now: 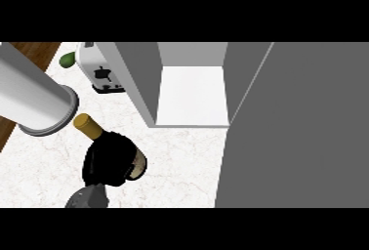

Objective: Pick up the wine, place it into the cabinet and close the cabinet

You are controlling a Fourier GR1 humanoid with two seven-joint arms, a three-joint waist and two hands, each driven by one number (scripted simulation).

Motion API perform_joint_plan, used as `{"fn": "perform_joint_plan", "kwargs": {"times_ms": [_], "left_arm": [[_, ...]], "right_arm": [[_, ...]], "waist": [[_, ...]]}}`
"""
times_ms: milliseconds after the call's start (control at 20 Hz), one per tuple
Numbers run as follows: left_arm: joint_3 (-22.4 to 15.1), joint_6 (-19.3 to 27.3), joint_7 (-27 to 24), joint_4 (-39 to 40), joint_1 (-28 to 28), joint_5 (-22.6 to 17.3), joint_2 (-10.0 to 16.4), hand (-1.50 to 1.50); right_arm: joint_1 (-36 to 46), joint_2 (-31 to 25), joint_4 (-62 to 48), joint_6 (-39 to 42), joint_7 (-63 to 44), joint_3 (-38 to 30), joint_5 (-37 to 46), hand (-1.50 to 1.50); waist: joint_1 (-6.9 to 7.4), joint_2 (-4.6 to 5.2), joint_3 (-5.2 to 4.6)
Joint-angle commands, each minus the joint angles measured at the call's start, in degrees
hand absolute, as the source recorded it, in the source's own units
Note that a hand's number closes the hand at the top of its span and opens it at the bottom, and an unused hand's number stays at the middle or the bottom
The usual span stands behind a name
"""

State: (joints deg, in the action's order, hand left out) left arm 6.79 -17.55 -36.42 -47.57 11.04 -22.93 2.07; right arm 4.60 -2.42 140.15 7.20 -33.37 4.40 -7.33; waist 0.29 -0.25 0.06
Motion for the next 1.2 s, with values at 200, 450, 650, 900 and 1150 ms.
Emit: {"fn": "perform_joint_plan", "kwargs": {"times_ms": [200, 450, 650, 900, 1150], "left_arm": [[-14.4, 11.1, 9.5, -23.0, -9.8, -4.1, -2.0, 1.50], [-22.3, 19.7, 8.9, -23.8, -8.7, -6.7, -2.1, 1.50], [-30.3, 27.2, 7.5, -22.3, -5.9, -13.3, -2.1, 1.50], [-30.6, 32.1, 8.1, -22.5, -3.8, -15.8, -2.1, 1.50], [-33.1, 31.3, 1.0, -13.4, -1.5, -20.9, -2.1, 1.50]], "right_arm": [[-1.1, 1.3, -2.4, 0.7, 4.0, 0.7, -1.0, -1.50], [-0.3, 2.1, -0.7, -0.7, 2.4, 3.5, 1.7, -1.50], [0.8, -0.8, 2.0, 0.2, -1.6, -1.7, -3.5, -1.50], [-2.3, -1.0, 4.0, 1.8, -1.9, -2.5, -6.0, -1.50], [-4.0, -0.2, 2.0, 2.8, 1.5, -1.4, -4.7, -1.50]], "waist": [[0.17, 0.07, -0.01], [-0.29, 0.21, -0.06], [-0.57, 0.23, -0.07], [-0.62, 0.21, -0.06], [-0.76, 0.28, -0.07]]}}
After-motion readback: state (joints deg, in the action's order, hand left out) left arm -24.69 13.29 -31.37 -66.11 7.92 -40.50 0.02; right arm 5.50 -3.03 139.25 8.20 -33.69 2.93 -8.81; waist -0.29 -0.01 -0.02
